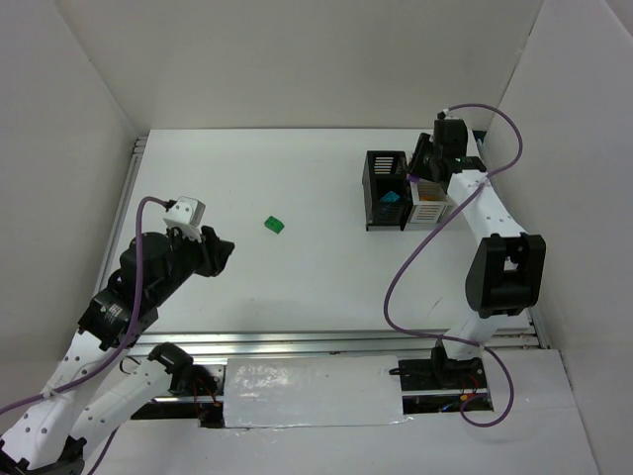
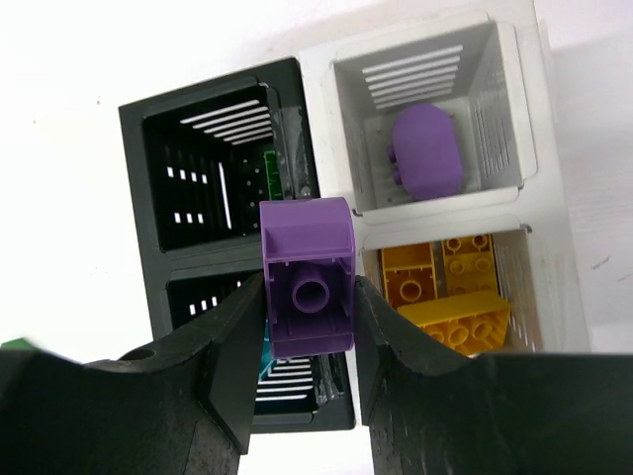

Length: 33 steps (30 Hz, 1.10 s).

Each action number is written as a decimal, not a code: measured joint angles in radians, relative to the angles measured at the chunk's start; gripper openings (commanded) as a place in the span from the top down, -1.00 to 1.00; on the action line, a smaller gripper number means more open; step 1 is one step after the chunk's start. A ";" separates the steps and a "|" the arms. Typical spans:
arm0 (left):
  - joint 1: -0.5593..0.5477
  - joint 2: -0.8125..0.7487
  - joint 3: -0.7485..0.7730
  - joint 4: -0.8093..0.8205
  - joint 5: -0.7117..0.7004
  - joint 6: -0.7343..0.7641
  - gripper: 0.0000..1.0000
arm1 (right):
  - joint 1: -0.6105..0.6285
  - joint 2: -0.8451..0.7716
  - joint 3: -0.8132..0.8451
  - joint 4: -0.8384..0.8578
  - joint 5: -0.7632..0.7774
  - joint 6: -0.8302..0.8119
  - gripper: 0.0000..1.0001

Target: Sort the legos into containers by color

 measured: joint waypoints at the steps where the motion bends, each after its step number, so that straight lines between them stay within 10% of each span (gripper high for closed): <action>1: 0.000 0.001 0.000 0.000 0.000 0.000 1.00 | 0.000 0.000 0.000 0.006 -0.002 -0.007 1.00; 33: 0.000 -0.037 0.000 0.000 0.000 0.000 1.00 | 0.000 0.215 0.079 0.277 0.272 -0.150 0.60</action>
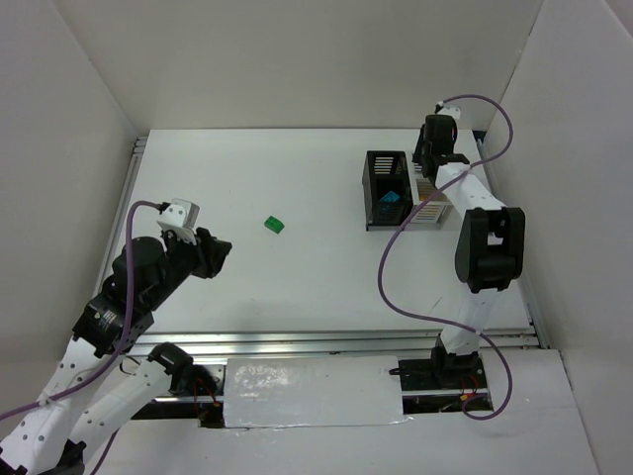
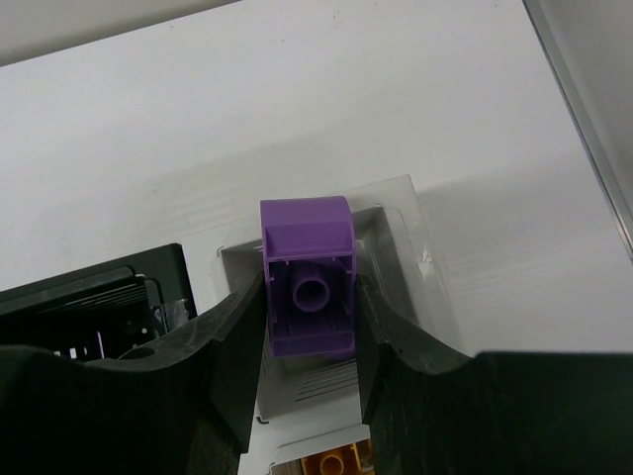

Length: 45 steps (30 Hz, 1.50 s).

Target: Sort the legos into containers by color

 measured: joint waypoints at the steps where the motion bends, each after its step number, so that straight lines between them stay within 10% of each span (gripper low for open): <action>1: 0.000 0.000 0.000 0.000 0.000 0.000 1.00 | 0.000 0.000 0.000 0.001 0.000 0.000 0.50; 5: 0.000 0.000 0.000 0.000 0.000 0.000 1.00 | 0.000 0.000 -0.005 0.016 0.000 0.000 -0.13; 21: 0.007 0.019 0.000 0.010 0.032 -0.013 1.00 | 0.000 -0.121 -0.037 -0.066 -0.140 0.056 -0.48; 24: 0.011 0.047 0.005 0.042 0.087 -0.060 1.00 | 0.000 -0.261 -0.064 -0.105 -0.343 0.098 -0.99; 35: 0.019 0.329 0.250 0.300 0.438 -0.336 1.00 | 0.279 -0.541 -0.433 0.262 -1.269 0.381 -0.83; 45: 0.021 0.420 0.274 0.495 0.706 -0.476 1.00 | 0.413 -0.579 -0.536 0.758 -1.519 0.762 -0.45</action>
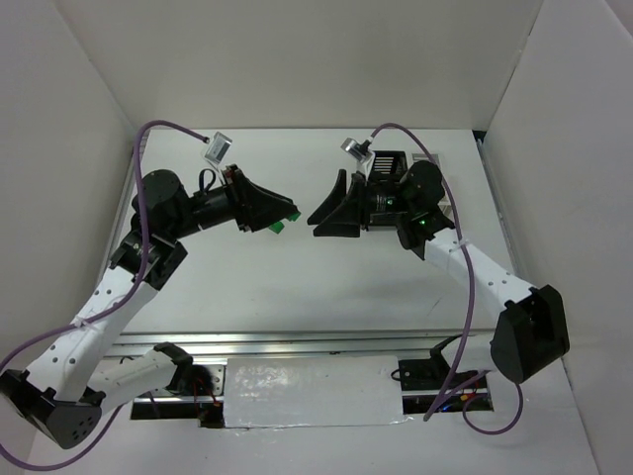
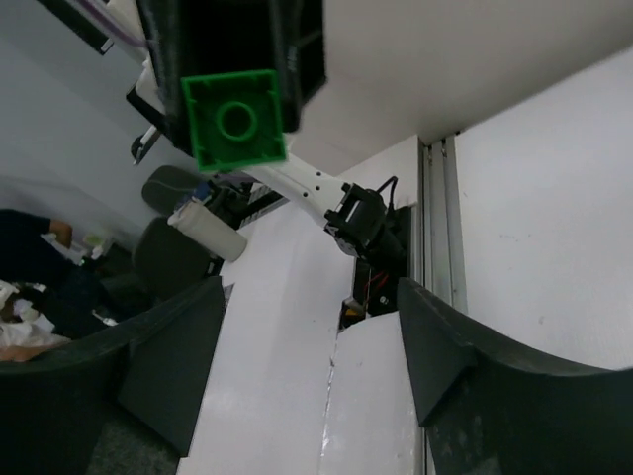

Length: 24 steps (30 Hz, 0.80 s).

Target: Sort the legos into containers by color

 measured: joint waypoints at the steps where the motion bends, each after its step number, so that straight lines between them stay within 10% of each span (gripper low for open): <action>1: 0.000 0.000 -0.005 0.007 0.010 -0.001 1.00 | 0.009 -0.005 0.007 0.010 0.000 0.007 -0.40; 24: 0.000 0.000 -0.076 0.141 0.108 -0.053 1.00 | 0.115 0.022 0.105 0.053 0.087 0.060 -0.07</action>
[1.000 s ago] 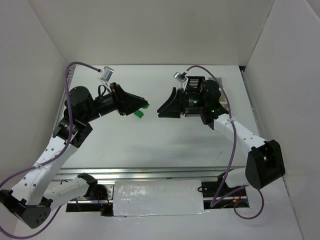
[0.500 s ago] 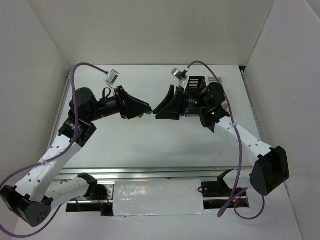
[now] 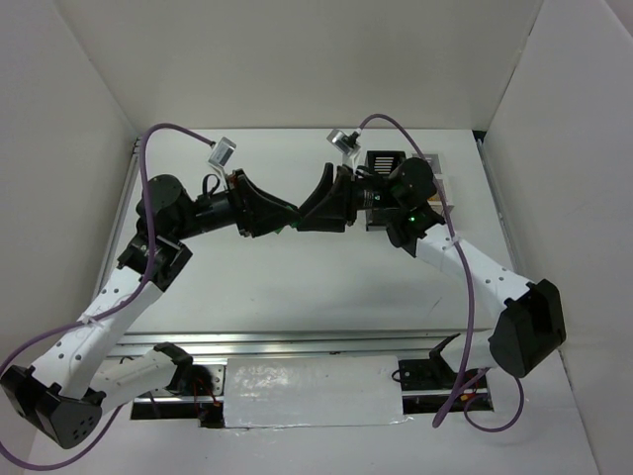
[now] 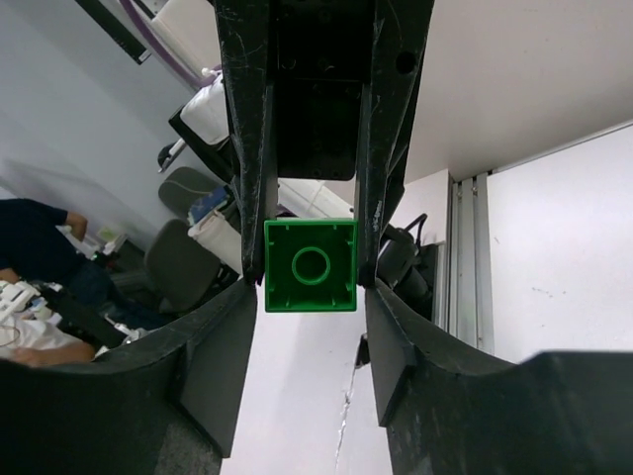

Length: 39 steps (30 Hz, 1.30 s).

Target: Sort the legos into containers by color

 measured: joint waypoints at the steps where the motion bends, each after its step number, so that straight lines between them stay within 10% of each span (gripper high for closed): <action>1: 0.000 0.000 -0.001 -0.001 0.000 0.000 1.00 | 0.003 0.005 0.005 -0.001 -0.001 0.001 0.00; 13: 0.006 -0.006 -0.001 0.010 0.002 0.001 0.97 | 0.010 0.016 0.019 0.003 -0.001 0.008 1.00; 23: 0.006 -0.015 -0.001 -0.015 -0.017 0.019 -0.98 | 0.018 0.030 0.019 0.066 -0.002 0.037 1.00; 32: 0.006 -0.035 0.000 -0.090 -0.101 0.040 -0.99 | 0.020 0.037 0.020 0.027 0.013 -0.002 1.00; 39: 0.005 -0.121 0.097 -0.282 -0.367 0.134 -0.99 | -0.016 0.033 0.071 -0.339 0.196 -0.251 1.00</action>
